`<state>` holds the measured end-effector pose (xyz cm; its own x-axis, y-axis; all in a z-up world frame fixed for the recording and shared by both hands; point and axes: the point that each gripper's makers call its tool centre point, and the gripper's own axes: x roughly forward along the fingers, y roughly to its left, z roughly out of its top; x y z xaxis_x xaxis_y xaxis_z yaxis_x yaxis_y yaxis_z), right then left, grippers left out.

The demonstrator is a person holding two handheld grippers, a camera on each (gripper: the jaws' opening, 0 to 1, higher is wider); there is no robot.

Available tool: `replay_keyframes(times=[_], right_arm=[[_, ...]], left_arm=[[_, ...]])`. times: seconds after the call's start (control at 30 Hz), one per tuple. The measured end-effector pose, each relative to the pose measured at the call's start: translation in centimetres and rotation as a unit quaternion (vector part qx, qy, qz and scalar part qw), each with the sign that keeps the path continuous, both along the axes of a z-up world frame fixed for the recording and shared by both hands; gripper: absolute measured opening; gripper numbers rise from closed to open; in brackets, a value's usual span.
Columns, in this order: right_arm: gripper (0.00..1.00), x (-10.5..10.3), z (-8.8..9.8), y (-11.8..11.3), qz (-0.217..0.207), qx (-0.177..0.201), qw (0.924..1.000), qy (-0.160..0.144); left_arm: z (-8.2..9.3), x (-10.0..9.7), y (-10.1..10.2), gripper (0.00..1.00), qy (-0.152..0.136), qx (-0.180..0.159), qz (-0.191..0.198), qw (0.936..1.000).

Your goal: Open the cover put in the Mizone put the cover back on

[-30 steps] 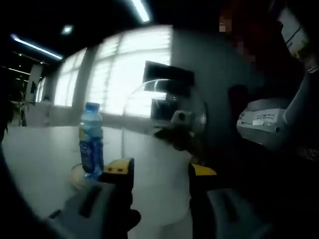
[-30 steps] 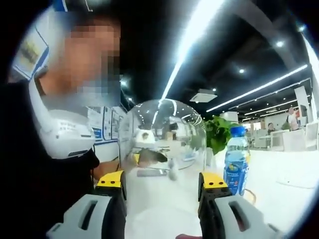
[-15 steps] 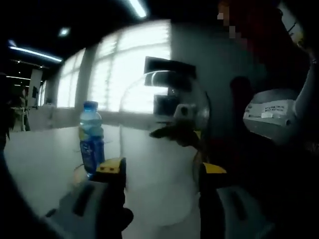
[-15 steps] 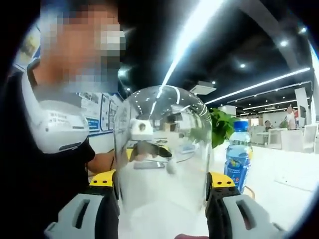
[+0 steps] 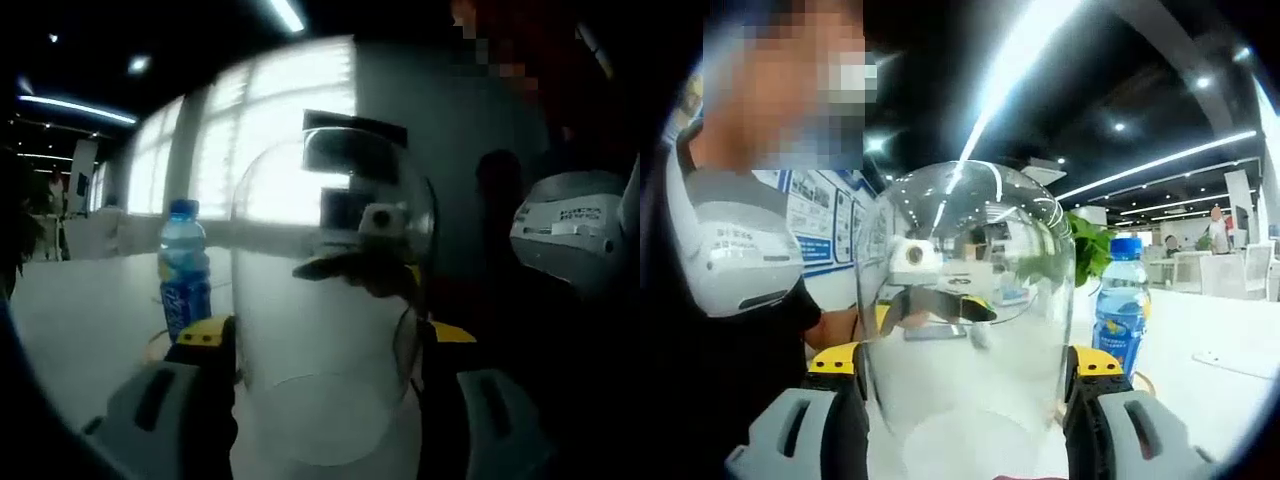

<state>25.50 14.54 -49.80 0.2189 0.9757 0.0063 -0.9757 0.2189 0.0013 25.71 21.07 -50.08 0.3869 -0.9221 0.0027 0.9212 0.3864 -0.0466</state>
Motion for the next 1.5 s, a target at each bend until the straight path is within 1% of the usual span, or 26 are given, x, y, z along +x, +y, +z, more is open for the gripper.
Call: replay_keyframes(times=[0.03,0.1,0.23,0.4,0.5,0.53,0.57,0.63,0.7,0.73,0.77,0.83,1.03,1.27,1.4,1.5], right_arm=[[0.74,0.03,0.01,0.00,-0.001,0.000,1.0000,0.000],[0.74,0.05,0.02,0.05,-0.002,0.001,1.0000,0.000],[0.75,-0.04,0.01,0.18,-0.007,0.003,1.0000,0.002],[0.75,-0.06,0.02,0.22,-0.010,0.004,0.9999,0.002],[0.75,-0.05,0.02,0.24,-0.011,0.003,0.9999,0.003],[0.75,-0.05,0.01,0.26,-0.011,0.004,0.9999,0.003],[0.75,-0.04,0.02,0.25,-0.011,0.004,0.9999,0.003],[0.75,-0.01,0.04,0.20,-0.011,0.006,0.9999,0.003],[0.75,0.05,0.07,0.17,-0.011,0.008,0.9999,0.003],[0.75,0.05,0.08,0.18,-0.012,0.009,0.9999,0.003],[0.75,0.06,0.10,0.18,-0.012,0.010,0.9999,0.004],[0.75,0.09,0.12,0.17,-0.012,0.012,0.9999,0.003],[0.75,0.06,0.12,0.21,-0.014,0.011,0.9998,0.003],[0.75,0.12,0.12,0.24,-0.012,0.019,0.9997,0.003],[0.75,0.14,0.12,0.34,-0.009,0.018,0.9998,0.003],[0.76,0.30,0.03,0.50,-0.003,0.024,0.9997,0.006]], left_arm=[[0.02,-0.03,-0.08,0.65,-0.008,0.001,0.001,1.0000],[-0.02,0.02,-0.16,0.66,-0.014,0.001,0.002,0.9999],[-0.06,0.28,-0.42,0.68,-0.015,-0.005,0.002,0.9999],[-0.06,0.36,-0.44,0.68,-0.020,-0.025,-0.004,0.9995],[-0.01,0.33,-0.38,0.68,-0.028,-0.046,-0.005,0.9986],[0.04,0.32,-0.35,0.68,-0.027,-0.055,-0.005,0.9981],[0.25,0.28,-0.39,0.70,-0.015,-0.072,-0.006,0.9973],[0.37,0.37,-0.32,0.70,-0.008,-0.075,-0.003,0.9971],[0.22,0.29,-0.43,0.70,-0.010,-0.059,0.017,0.9980],[0.16,0.35,-0.56,0.71,-0.023,-0.045,0.029,0.9983],[0.32,0.28,-0.90,0.72,-0.036,-0.041,0.030,0.9980],[0.16,0.26,-0.99,0.73,-0.039,-0.034,0.028,0.9983],[0.20,0.35,-0.88,0.74,-0.037,-0.037,0.015,0.9985],[0.21,0.33,-0.57,0.74,-0.035,-0.044,0.014,0.9983],[0.07,0.38,-0.61,0.73,-0.037,-0.030,0.016,0.9987],[0.07,0.43,-0.66,0.73,-0.035,-0.029,0.012,0.9989]])
